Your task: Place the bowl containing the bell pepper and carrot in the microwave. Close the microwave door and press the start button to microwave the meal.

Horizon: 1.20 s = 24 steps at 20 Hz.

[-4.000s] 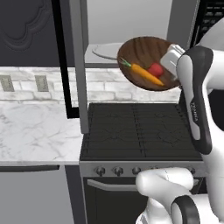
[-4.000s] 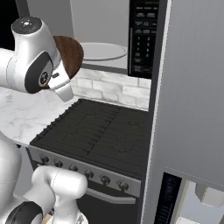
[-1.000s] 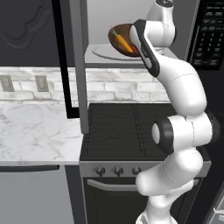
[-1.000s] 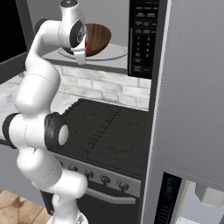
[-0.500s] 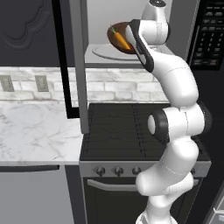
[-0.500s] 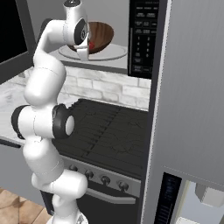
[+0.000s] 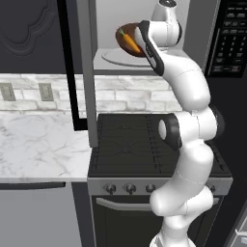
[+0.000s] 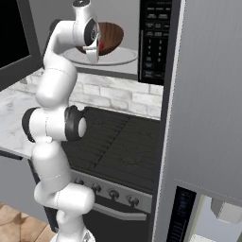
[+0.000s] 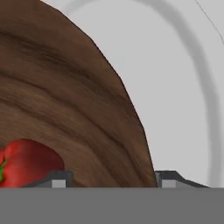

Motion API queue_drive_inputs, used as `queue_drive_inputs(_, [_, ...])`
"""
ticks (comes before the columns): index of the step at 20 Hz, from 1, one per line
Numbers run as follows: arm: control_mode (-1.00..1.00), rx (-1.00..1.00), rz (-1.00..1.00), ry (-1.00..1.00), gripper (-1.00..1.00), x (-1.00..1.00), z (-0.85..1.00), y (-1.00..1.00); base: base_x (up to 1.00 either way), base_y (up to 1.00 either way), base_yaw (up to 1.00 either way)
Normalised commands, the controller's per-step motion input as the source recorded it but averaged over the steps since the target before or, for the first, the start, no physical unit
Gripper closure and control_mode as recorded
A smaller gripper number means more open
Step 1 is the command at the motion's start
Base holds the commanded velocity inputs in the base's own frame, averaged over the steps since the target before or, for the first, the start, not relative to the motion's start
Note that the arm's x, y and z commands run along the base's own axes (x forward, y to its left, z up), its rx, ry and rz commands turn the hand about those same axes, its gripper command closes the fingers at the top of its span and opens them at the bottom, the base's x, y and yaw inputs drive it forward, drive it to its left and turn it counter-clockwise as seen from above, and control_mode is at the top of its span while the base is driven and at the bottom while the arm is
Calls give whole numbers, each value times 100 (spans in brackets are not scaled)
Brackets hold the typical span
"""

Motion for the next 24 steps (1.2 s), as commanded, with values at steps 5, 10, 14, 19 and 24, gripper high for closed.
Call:
queue_drive_inputs(5, [-100, 0, -2, -1, -100, 18, -14, 0, 0, 0, 0])
queue_drive_inputs(10, [-100, 0, -1, -13, -100, -1, -21, 0, 0, 0, 0])
queue_drive_inputs(14, [-100, 0, 0, -28, -100, -18, -53, 0, 0, 0, 0])
queue_drive_inputs(19, [-100, 0, 0, -36, -100, -25, -62, 0, 0, 0, 0])
queue_drive_inputs(24, [-100, 0, 0, -33, -100, -32, -21, 0, 0, 0, 0])
